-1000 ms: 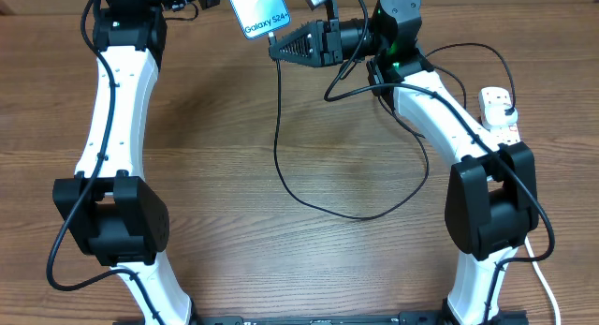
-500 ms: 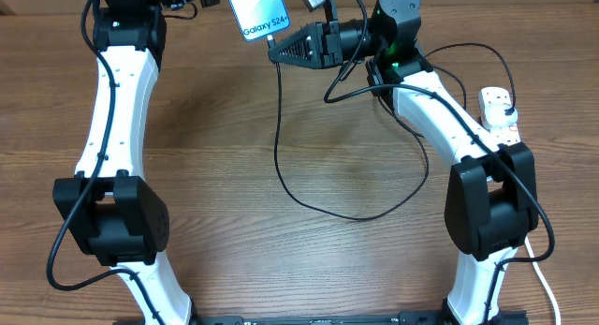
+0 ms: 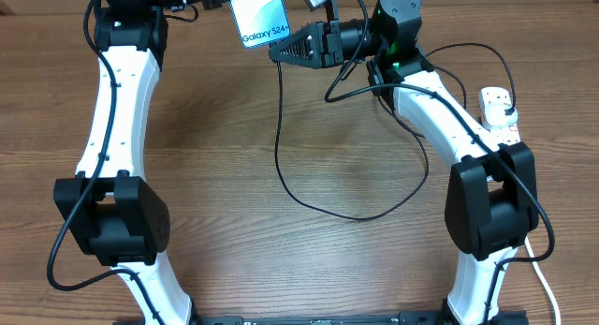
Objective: Plug charger to phone and switch on socket
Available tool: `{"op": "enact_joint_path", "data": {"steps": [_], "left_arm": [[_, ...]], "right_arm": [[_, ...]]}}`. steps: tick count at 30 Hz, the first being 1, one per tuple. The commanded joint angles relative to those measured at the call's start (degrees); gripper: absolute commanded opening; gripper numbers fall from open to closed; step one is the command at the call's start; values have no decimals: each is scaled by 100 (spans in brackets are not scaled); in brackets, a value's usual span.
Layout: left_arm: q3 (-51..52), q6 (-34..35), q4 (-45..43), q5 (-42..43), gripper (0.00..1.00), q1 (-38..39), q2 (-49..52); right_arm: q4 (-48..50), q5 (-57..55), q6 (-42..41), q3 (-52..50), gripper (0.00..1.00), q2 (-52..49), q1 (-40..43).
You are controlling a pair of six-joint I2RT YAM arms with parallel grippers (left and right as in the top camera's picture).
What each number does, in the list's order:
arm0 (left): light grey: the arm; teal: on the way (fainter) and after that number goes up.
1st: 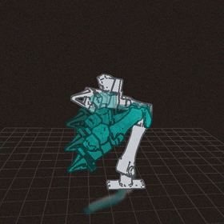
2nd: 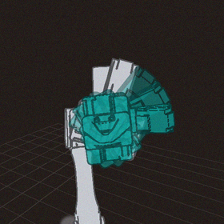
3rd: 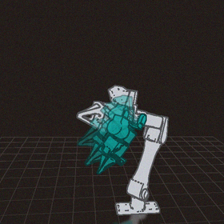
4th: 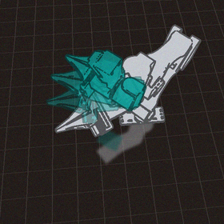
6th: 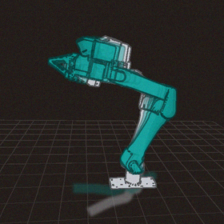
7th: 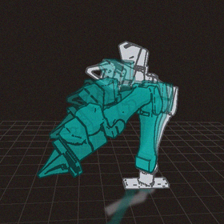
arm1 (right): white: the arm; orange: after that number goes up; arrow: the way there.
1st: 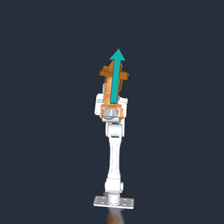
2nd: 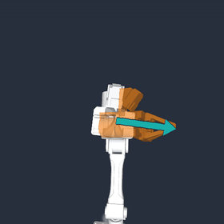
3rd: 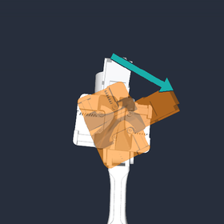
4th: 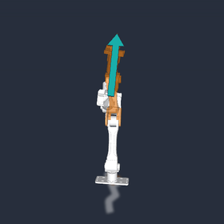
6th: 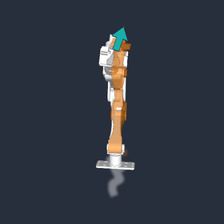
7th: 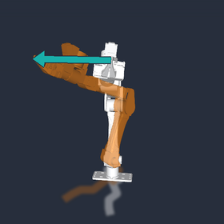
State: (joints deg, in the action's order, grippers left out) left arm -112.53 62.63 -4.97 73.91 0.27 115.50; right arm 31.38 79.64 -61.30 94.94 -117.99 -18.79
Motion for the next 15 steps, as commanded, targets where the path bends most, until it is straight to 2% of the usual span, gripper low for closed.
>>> {"op": "enact_joint_path", "data": {"steps": [1,8,15], "left_arm": [[-98,-46,-24,-46,4,48,-118],[-98,-42,-28,-577,4,-81,-118],[-98,24,-48,-686,4,-195,-118]], "right_arm": [[24,-199,-20,114,4,238,4],[7,-131,-15,114,4,238,2],[-17,35,0,114,4,238,2]]}}
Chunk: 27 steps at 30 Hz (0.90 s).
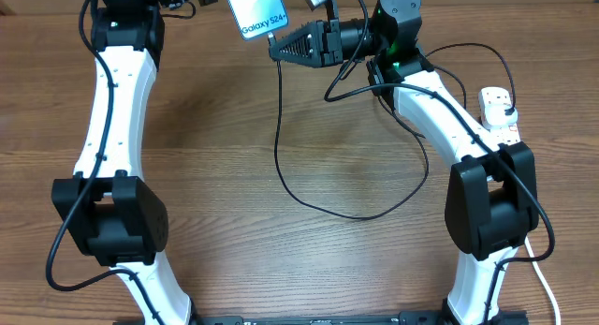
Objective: Plug charger to phone and switch on socket
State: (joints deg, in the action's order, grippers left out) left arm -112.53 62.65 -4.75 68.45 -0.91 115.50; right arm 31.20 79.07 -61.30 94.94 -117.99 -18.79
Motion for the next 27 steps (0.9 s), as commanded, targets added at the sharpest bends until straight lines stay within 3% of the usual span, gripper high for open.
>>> {"op": "enact_joint_path", "data": {"steps": [1,27], "left_arm": [[-98,22,-70,-138,4,-79,-118],[-98,-236,20,22,4,94,-103]], "right_arm": [[0,96,0,114,4,238,4],[4,136,2,114,4,238,4]]}}
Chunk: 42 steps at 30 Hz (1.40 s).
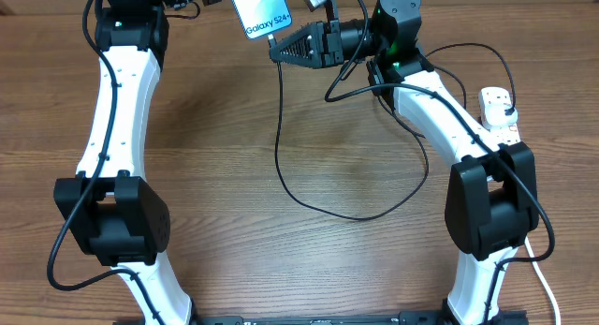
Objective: Plug charger to phone and switch on socket
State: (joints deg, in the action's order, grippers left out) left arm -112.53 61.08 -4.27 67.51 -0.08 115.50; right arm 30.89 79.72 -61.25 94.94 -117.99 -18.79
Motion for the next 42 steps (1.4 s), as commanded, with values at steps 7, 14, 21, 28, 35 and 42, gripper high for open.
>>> {"op": "enact_joint_path", "data": {"steps": [7,14,21,28,35,42], "left_arm": [[-98,-79,-28,240,4,11,-103],[-98,24,-31,350,4,11,-103],[-98,17,-28,350,4,11,-103],[-98,-68,-26,350,4,15,-98],[-98,-59,-26,348,4,17,-96],[-98,149,-28,293,4,17,-96]], "right_arm": [[35,72,-2,114,4,238,4],[35,63,0,114,4,238,4],[37,26,-2,114,4,238,4],[59,24,4,114,4,238,4],[247,-20,0,114,4,238,4],[216,-22,-4,114,4,238,4]]}}
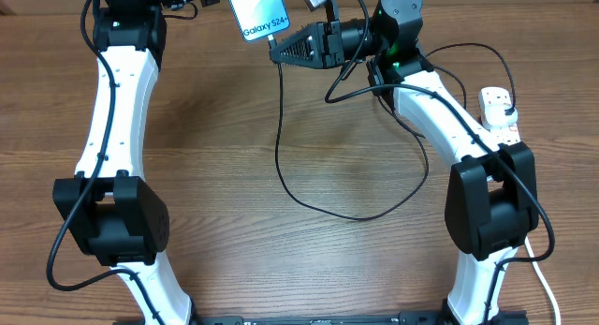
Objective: Plug charger to phone and switch on socket
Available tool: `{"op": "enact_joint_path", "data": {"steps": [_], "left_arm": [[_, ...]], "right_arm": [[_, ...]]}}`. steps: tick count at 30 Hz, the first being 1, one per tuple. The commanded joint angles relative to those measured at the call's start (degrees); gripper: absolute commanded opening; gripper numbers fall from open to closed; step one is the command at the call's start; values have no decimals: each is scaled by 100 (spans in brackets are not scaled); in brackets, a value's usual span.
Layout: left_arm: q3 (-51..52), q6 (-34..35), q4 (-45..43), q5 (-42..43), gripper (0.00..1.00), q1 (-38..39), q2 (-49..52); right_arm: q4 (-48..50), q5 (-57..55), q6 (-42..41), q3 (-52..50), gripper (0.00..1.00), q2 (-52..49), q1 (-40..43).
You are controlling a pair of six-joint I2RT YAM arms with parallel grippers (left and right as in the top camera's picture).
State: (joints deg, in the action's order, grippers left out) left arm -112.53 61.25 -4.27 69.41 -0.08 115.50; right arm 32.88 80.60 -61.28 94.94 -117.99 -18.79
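The phone (259,11), its light screen reading "Galaxy S24+", is held off the table at the far edge of the overhead view. My left gripper is shut on its left side. My right gripper (277,50) points left, its fingertips against the phone's lower right end, shut on the charger plug; the plug itself is hidden. The black charger cable (281,147) hangs from there and loops across the table towards the white socket strip (499,114) at the right. I cannot tell whether the plug sits in the phone's port.
The cable's loop (356,214) lies on the wooden table (215,194) at mid-right. A white lead (545,288) runs from the socket strip towards the near right corner. Both arm bases stand at the near edge.
The phone has dropped a trace towards the right gripper's tips. Both grippers keep their hold and the cable loop lies as it did.
At first the phone hung in the left gripper, just left of the right gripper's tips with the plug. Then it stood a little further left and up, then back to the right, and now it rests against the tips. The right arm barely moved.
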Motion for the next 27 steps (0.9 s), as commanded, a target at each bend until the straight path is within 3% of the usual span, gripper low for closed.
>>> {"op": "enact_joint_path", "data": {"steps": [1,10,27], "left_arm": [[-98,192,-28,81,4,17,-96],[-98,407,-31,50,4,63,-96],[-98,-57,-68,-81,4,24,-96]], "right_arm": [[2,-111,-2,114,4,238,4],[-20,-168,-4,114,4,238,4],[-17,-44,0,109,4,238,4]]}}
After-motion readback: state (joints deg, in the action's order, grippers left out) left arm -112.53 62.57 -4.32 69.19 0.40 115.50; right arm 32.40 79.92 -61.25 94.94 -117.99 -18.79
